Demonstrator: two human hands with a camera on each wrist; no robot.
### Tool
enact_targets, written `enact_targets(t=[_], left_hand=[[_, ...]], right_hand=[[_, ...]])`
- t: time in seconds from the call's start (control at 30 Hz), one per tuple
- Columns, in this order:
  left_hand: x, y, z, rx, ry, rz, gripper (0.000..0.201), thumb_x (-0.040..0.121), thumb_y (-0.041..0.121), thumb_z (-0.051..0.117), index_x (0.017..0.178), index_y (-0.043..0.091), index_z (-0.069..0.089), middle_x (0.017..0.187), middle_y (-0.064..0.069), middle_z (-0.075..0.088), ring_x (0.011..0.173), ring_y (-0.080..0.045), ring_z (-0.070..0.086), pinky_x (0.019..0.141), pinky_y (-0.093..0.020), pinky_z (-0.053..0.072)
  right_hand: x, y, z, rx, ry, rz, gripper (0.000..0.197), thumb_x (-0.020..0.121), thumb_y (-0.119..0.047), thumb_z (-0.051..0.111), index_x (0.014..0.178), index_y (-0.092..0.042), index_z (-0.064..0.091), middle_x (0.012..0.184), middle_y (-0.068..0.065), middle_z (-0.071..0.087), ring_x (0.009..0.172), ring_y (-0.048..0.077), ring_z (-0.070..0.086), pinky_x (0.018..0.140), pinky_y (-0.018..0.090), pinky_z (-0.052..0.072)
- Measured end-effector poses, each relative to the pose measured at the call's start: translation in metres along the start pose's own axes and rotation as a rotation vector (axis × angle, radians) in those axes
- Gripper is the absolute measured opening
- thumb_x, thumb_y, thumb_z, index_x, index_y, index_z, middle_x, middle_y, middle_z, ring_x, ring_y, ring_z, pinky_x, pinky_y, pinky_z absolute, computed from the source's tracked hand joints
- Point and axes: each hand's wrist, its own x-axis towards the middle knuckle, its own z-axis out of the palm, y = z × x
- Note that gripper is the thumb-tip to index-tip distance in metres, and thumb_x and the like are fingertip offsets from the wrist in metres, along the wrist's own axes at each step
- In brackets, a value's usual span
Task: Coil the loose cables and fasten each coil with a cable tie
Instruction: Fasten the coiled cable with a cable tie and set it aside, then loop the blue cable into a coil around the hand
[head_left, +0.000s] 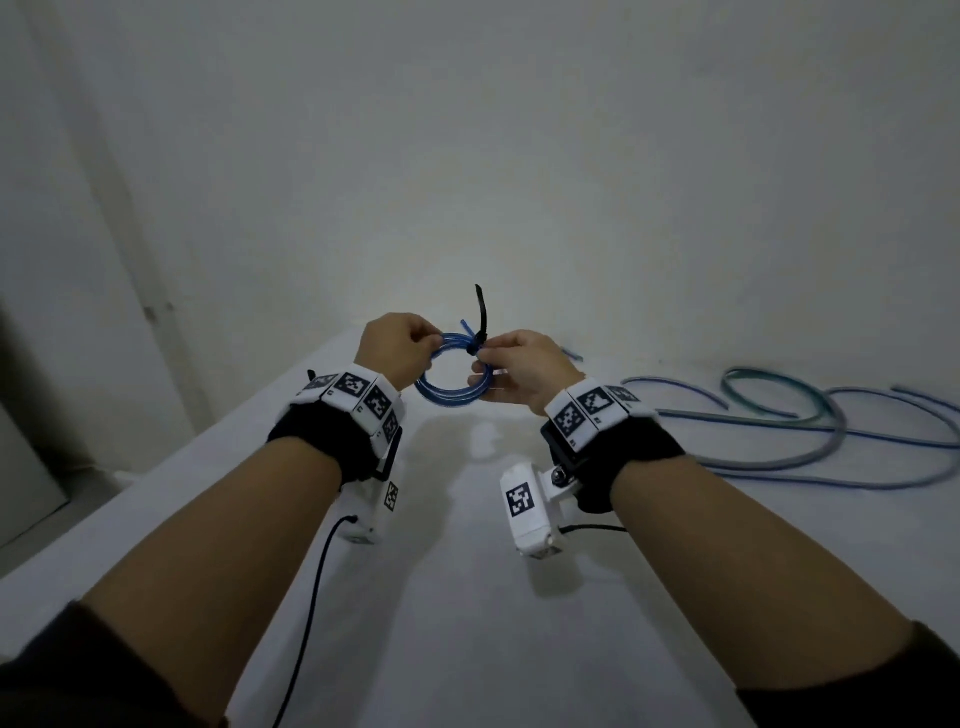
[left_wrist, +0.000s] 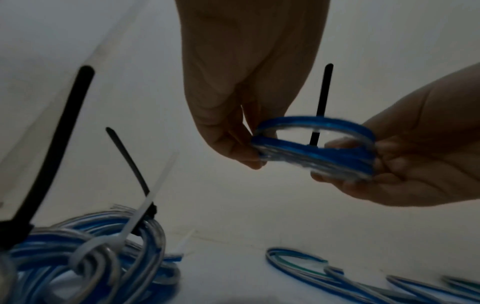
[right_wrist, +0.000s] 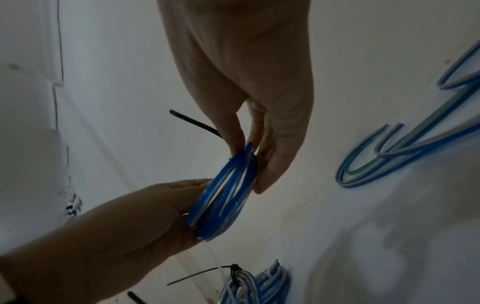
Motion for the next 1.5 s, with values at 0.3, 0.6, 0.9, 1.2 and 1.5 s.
enact_targets(t=[0.3,0.6,0.9,1.2,1.5], left_hand=[[0.04,-0.028,-0.014,-0.031,0.049,-0.061,0.018,0.09,0.018,0.051,0.094,0.011,0.068,0.098,-0.007,0.07,0.095,-0.022,0.064,0.089,-0.038,0.052],[0.052,-0.006,0.01,-0.006,-0.035,0.034,0.013,0.09,0.021,0.051,0.088,0.018,0.064,0.091,0.0,0.071,0.088,-0.016,0.065,0.086,-0.034,0.051],[0.04,0.05,0.062,0.135,-0.366,0.185,0.023,0.092,0.024,0.053,0.107,0.012,0.063,0.114,-0.006,0.063,0.107,-0.021,0.056,0.083,-0.024,0.04],[0.018,0.083,0.111,0.219,-0.574,0.252,0.027,0.09,0.024,0.056,0.116,0.016,0.06,0.121,-0.003,0.06,0.112,-0.019,0.055,0.094,-0.028,0.042],[0.009,0.088,0.143,0.326,-0.603,0.294,0.044,0.094,0.018,0.051,0.137,0.017,0.043,0.142,-0.007,0.043,0.131,-0.023,0.039,0.104,-0.026,0.027]], right_hand=[[0.079,0.029,0.018,-0.138,0.017,0.295,0.014,0.087,0.004,0.057,0.073,0.006,0.055,0.065,0.017,0.057,0.058,0.024,0.056,0.079,0.042,0.053],[0.095,0.036,-0.006,-0.609,-0.07,0.306,0.016,0.087,-0.014,0.063,0.094,0.001,0.061,0.086,0.014,0.066,0.08,0.029,0.065,0.08,0.043,0.057],[0.045,0.006,-0.115,-1.486,-0.066,0.187,0.041,0.08,-0.034,0.072,0.099,0.002,0.068,0.085,0.009,0.066,0.067,0.02,0.056,0.062,0.029,0.048],[0.02,0.026,-0.171,-1.668,-0.186,0.089,0.024,0.074,-0.022,0.076,0.093,-0.009,0.069,0.096,0.007,0.067,0.084,0.019,0.058,0.072,0.027,0.046],[-0.004,0.014,-0.206,-1.441,-0.038,-0.218,0.007,0.087,-0.009,0.055,0.086,-0.009,0.062,0.094,0.009,0.066,0.084,0.023,0.061,0.081,0.034,0.049]])
